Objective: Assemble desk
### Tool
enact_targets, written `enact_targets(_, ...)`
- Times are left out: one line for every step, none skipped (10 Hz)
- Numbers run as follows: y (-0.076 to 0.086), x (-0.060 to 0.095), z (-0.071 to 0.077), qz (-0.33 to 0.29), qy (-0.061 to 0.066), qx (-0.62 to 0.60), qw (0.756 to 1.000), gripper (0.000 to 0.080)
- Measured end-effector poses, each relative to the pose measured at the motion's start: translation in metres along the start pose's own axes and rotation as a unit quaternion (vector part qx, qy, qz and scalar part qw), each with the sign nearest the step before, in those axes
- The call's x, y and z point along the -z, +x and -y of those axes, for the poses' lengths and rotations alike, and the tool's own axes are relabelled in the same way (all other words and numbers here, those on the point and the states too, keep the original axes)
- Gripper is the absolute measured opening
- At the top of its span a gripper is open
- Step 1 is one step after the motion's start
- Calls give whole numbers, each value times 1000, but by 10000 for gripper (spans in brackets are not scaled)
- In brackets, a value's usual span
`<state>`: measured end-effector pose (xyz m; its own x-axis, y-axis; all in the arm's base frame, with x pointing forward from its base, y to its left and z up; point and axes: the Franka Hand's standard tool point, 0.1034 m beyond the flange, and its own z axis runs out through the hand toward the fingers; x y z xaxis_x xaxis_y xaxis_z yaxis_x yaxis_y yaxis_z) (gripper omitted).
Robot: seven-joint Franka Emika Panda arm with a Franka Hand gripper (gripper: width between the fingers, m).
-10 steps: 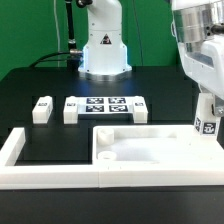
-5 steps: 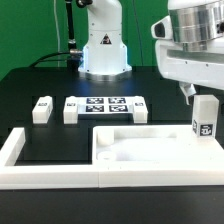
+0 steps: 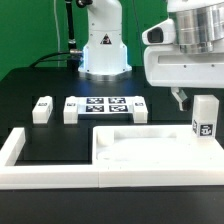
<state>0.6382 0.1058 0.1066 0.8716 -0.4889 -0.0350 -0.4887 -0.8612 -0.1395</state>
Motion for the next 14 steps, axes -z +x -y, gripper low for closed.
enact_targets(5,3,-2,-8,-9,86,996,648)
enact_targets(8,3,-2,-13,-22,178,984,648)
enact_targets(6,2,0,-13,-24,183,983,648)
enact_targets(6,2,0,-13,-22,174,984,648)
enact_targets(6,2,0,-13,-22,167,986,521)
enact_targets(5,2,1,-13,-22,151,988,382)
enact_targets(5,2,1,-14,-20,104,994,289)
enact_targets(5,2,1,-14,-20,85,996,289)
enact_targets(5,2,2,-16,-18,35,999,289)
enact_targets(5,2,2,-18,-16,-21,999,289)
enact_targets(6,2,2,-17,-11,-84,996,289)
enact_targets(7,2,1,-13,-1,-158,987,289)
enact_targets(8,3,-1,-7,12,-235,972,291)
enact_targets(7,2,1,2,20,-309,951,291)
